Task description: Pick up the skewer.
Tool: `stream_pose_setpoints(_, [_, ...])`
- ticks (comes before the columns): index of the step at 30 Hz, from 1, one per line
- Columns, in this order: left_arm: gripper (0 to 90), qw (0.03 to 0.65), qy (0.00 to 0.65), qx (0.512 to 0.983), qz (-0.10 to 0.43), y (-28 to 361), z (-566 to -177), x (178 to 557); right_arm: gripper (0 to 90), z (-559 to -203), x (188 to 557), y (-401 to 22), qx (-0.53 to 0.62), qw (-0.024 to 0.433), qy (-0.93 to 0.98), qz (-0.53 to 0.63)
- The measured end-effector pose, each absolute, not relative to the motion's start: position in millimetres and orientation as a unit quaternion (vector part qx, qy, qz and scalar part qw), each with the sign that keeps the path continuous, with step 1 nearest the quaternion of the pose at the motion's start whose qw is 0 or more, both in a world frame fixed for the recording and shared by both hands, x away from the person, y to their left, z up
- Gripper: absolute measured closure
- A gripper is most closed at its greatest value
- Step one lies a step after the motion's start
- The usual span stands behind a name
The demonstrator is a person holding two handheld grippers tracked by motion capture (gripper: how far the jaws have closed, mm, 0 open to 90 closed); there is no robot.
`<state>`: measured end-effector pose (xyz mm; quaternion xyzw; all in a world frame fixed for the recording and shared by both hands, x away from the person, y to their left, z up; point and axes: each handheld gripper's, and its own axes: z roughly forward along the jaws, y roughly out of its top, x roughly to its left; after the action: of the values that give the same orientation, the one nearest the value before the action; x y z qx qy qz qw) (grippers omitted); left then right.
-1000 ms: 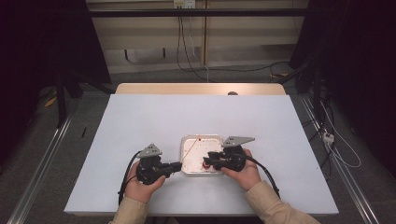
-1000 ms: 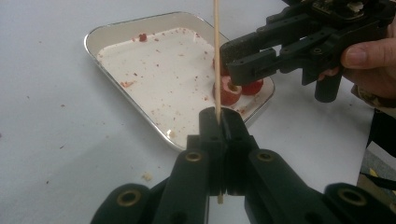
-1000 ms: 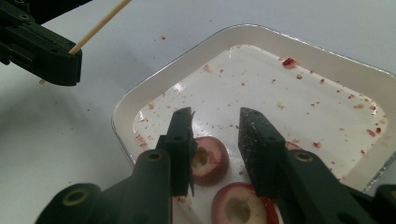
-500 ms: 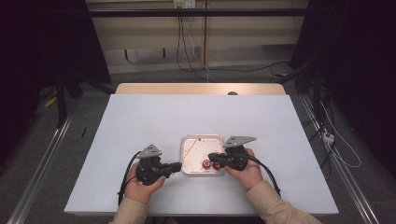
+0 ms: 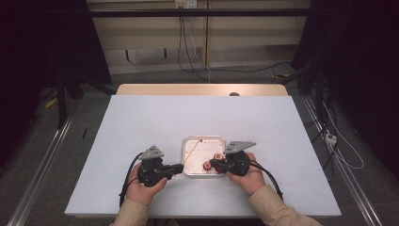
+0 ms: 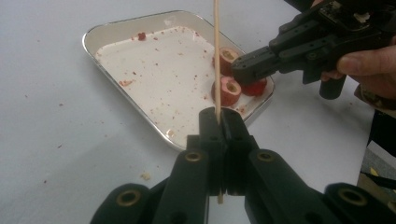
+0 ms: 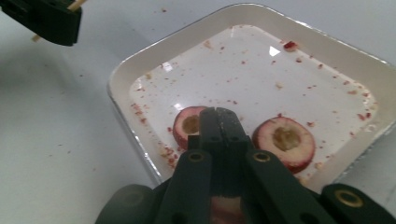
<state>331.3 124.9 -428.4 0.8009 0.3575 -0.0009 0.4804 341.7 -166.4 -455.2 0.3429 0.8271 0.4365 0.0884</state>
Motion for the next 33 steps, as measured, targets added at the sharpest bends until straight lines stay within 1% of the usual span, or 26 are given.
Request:
stream_pose_setpoints(8, [89.2,0.482,0.358,0.799,0.000,125,-428,331,90.0,-457,337,-157,0.333,0.068,0.830,0.442])
stream_pose_setpoints(9, [89.1,0.482,0.359,0.799,-0.001,125,-428,331,87.8,-456,338,-158,0.339,0.068,0.821,0.454])
stream_pose_setpoints(10, [89.2,0.482,0.359,0.799,-0.002,126,-428,332,82.6,-454,338,-159,0.345,0.069,0.815,0.461])
stream_pose_setpoints(14, [89.2,0.483,0.359,0.799,-0.002,126,-428,332,74.8,-453,344,-159,0.363,0.066,0.794,0.483])
stream_pose_setpoints(15, [89.2,0.484,0.359,0.798,-0.002,126,-427,332,74.7,-454,345,-158,0.361,0.060,0.794,0.485])
stream_pose_setpoints(17, [89.2,0.483,0.359,0.799,-0.002,126,-428,332,70.8,-456,346,-153,0.359,0.054,0.797,0.484])
stream_pose_setpoints(21, [89.2,0.482,0.358,0.799,-0.002,126,-428,332,68.3,-462,349,-150,0.369,0.046,0.797,0.476])
stream_pose_setpoints(22, [89.2,0.481,0.356,0.801,-0.002,126,-428,332,65.8,-463,349,-150,0.370,0.042,0.797,0.476])
stream_pose_setpoints(27, [89.2,0.479,0.356,0.802,-0.003,125,-429,332,66.7,-466,350,-146,0.371,0.029,0.796,0.477])
stream_pose_setpoints(30, [89.1,0.480,0.355,0.802,-0.003,125,-428,332,66.7,-467,350,-142,0.370,0.013,0.795,0.481])
stream_pose_setpoints(33, [89.1,0.481,0.358,0.800,-0.005,125,-429,332,67.4,-467,349,-141,0.371,0.008,0.795,0.481])
